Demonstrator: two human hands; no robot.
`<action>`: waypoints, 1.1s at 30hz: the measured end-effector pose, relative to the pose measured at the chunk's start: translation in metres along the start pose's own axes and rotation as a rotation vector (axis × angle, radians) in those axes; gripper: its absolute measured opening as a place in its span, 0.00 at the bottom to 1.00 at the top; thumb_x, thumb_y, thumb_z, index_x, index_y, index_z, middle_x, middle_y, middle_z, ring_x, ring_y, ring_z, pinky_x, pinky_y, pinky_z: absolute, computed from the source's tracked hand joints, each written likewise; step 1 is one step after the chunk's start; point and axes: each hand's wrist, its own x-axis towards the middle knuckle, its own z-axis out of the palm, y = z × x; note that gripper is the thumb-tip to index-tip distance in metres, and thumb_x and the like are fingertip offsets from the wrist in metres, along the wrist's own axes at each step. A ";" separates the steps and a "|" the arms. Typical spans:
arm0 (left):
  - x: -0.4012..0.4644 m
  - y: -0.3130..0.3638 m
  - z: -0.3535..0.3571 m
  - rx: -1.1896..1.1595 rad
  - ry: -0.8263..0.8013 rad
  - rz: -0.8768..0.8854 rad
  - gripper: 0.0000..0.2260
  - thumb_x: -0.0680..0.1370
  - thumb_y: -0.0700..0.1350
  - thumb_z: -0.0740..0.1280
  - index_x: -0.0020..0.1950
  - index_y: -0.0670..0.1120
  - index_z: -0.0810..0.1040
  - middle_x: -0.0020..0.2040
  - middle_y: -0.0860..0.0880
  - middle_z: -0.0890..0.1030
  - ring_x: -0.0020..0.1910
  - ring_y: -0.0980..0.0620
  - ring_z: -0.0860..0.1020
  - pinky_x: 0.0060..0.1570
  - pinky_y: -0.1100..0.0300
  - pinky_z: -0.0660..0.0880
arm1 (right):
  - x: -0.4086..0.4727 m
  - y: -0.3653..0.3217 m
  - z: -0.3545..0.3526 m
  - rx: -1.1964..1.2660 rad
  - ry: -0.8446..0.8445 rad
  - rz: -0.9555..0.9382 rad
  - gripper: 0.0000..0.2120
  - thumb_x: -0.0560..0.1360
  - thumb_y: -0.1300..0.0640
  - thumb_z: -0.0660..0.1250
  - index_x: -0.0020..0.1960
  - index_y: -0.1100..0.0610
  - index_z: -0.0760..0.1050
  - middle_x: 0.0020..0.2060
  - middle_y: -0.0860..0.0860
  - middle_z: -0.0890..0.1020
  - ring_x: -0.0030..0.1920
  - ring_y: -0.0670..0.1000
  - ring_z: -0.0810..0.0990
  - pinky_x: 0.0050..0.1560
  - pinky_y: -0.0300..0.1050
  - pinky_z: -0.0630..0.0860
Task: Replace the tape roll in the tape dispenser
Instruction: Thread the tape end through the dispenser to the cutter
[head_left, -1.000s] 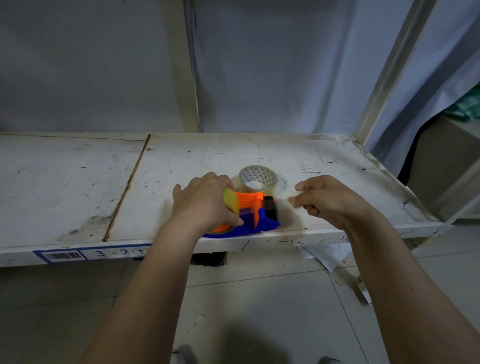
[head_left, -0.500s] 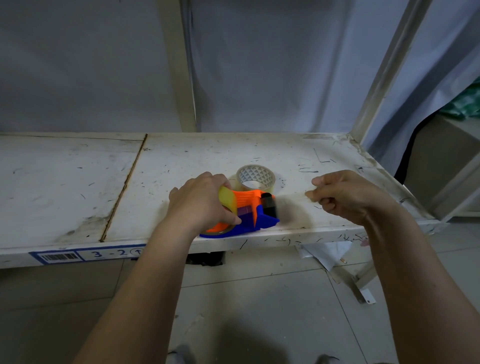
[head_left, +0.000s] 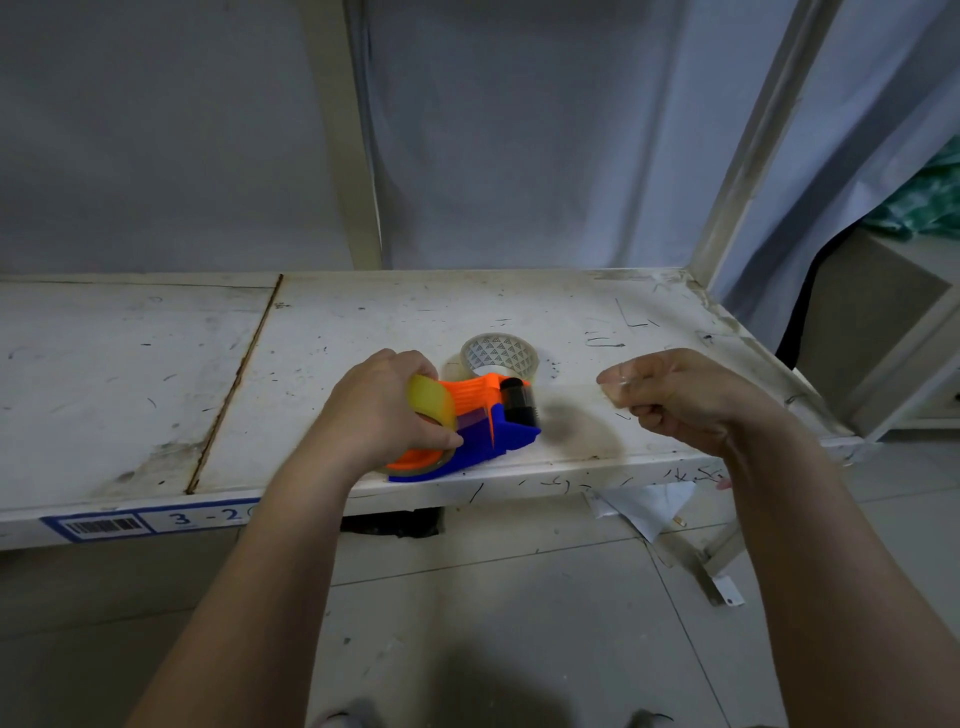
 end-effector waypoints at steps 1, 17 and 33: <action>-0.001 -0.002 -0.001 -0.029 0.016 -0.005 0.31 0.60 0.55 0.78 0.60 0.54 0.73 0.58 0.51 0.74 0.52 0.51 0.70 0.47 0.55 0.72 | 0.001 0.000 0.002 -0.006 0.001 -0.005 0.10 0.71 0.73 0.66 0.51 0.75 0.75 0.30 0.50 0.75 0.31 0.46 0.65 0.34 0.40 0.62; -0.004 -0.020 0.014 -0.857 -0.016 -0.013 0.26 0.58 0.46 0.81 0.53 0.50 0.78 0.50 0.49 0.81 0.45 0.50 0.80 0.38 0.59 0.77 | 0.001 -0.007 0.042 0.306 -0.076 -0.059 0.07 0.74 0.66 0.66 0.38 0.57 0.77 0.30 0.49 0.75 0.29 0.44 0.67 0.26 0.33 0.65; 0.001 -0.027 0.029 -1.370 -0.315 -0.142 0.16 0.63 0.43 0.76 0.48 0.45 0.80 0.43 0.45 0.84 0.43 0.47 0.83 0.44 0.51 0.80 | 0.015 0.027 0.113 -0.644 0.865 -1.327 0.10 0.79 0.56 0.61 0.45 0.61 0.77 0.39 0.57 0.84 0.40 0.54 0.76 0.37 0.42 0.73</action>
